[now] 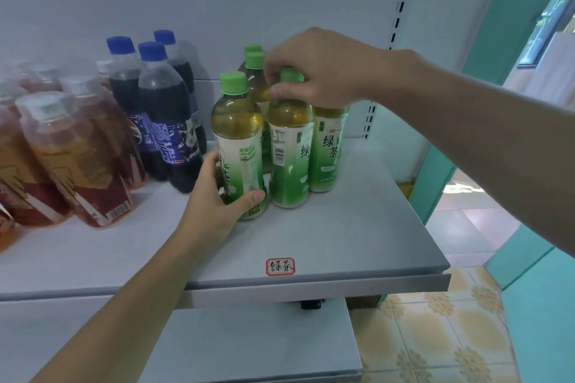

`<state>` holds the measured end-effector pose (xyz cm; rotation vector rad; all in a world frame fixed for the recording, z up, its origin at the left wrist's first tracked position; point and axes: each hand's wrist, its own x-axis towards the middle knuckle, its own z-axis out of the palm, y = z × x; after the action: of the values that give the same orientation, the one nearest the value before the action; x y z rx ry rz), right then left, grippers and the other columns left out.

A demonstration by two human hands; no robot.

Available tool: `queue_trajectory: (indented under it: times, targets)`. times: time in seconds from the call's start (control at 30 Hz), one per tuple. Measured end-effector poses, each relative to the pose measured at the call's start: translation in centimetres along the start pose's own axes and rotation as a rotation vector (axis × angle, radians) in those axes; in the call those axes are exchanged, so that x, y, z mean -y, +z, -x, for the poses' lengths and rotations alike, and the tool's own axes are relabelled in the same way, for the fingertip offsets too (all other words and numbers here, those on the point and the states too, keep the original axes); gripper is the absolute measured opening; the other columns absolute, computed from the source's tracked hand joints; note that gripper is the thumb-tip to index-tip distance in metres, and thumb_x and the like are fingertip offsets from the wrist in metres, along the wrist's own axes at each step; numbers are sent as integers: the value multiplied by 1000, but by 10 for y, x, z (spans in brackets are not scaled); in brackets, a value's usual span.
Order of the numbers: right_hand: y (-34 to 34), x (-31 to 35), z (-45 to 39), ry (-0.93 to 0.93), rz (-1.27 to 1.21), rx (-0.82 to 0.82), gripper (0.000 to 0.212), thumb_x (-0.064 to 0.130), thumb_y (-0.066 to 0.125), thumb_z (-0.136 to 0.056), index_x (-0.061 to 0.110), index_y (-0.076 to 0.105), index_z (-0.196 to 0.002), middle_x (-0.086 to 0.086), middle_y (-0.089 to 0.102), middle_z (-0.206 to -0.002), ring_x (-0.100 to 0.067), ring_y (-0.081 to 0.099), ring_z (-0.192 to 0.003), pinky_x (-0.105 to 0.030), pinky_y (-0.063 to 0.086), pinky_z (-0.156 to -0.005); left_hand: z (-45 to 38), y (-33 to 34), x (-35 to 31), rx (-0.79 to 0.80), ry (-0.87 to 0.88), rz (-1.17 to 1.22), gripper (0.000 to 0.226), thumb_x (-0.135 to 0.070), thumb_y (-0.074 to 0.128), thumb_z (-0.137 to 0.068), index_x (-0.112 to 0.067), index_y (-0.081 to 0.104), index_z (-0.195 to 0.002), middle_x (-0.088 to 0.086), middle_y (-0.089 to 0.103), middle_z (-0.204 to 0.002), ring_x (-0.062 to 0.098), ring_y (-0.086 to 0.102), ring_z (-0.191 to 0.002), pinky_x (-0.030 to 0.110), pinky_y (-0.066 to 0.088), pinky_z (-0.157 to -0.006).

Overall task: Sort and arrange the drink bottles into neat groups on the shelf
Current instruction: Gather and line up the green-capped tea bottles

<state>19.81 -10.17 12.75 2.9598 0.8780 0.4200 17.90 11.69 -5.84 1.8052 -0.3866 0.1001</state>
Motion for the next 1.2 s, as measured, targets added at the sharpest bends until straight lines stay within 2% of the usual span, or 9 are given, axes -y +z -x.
queue_trajectory:
  times: [0.1,0.17,0.37,0.53,0.63,0.73,0.93,1.07,1.2]
  targets:
    - [2,2,-2,60,23,-72,27,52,56,-98,25,60,-102,9,53,-83,-19,50,-87,-33,33,-71,0,-1,2,-22,-12,2,85,-15,87,-76,-31,39,-144,-18,61,-130,-7,60,-114,10,53,-86]
    - [5,3,-8,117,61,-95,30,57,54,-97,28,55,-98,11,47,-76,-20,49,-85,-33,32,-69,-1,-1,4,-39,-18,9,83,-15,87,-75,-31,39,-141,-16,59,-132,-4,59,-115,13,54,-87]
    - [7,8,-21,208,183,-64,46,64,49,-96,22,62,-112,-1,55,-93,-27,53,-90,-36,37,-72,-2,-3,6,-21,1,18,66,-7,78,-86,-26,45,-140,-17,61,-129,-3,58,-119,25,55,-99]
    - [8,12,-17,84,31,-130,43,52,31,-106,23,58,-123,0,56,-106,-26,56,-103,-43,46,-89,-3,-7,12,63,-6,197,74,10,54,-98,-31,29,-154,-6,61,-142,9,60,-128,31,50,-105]
    - [2,27,-21,-74,-144,-74,37,42,44,-105,31,51,-139,5,58,-124,-12,53,-109,-31,42,-91,-3,-4,11,70,-1,172,74,-3,71,-92,-35,32,-147,-13,57,-139,2,59,-126,25,52,-102]
    - [-1,35,-29,-85,-99,45,26,30,57,-102,33,59,-128,27,51,-103,9,47,-87,-15,32,-76,-5,-3,9,18,-28,122,84,-13,83,-82,-39,32,-142,-19,54,-133,-7,59,-116,15,53,-91]
    - [1,39,-38,-6,97,14,34,49,42,-105,23,54,-122,3,55,-103,-21,50,-93,-35,35,-77,-6,-3,8,-37,-74,66,95,-14,90,-75,-32,32,-148,-16,56,-124,-10,62,-101,16,53,-86]
    - [0,43,-43,70,101,-66,42,53,38,-105,18,54,-121,-4,57,-99,-26,52,-89,-34,33,-71,-7,1,6,-73,-73,-9,75,-13,86,-80,-34,40,-135,-25,56,-119,-23,58,-96,6,52,-83]
    - [-1,47,-53,90,113,-101,42,54,45,-101,14,56,-96,-9,59,-91,-29,52,-82,-35,34,-67,-15,2,2,-46,-78,-110,69,-14,80,-87,-29,39,-141,-20,59,-122,-4,60,-107,16,45,-91]
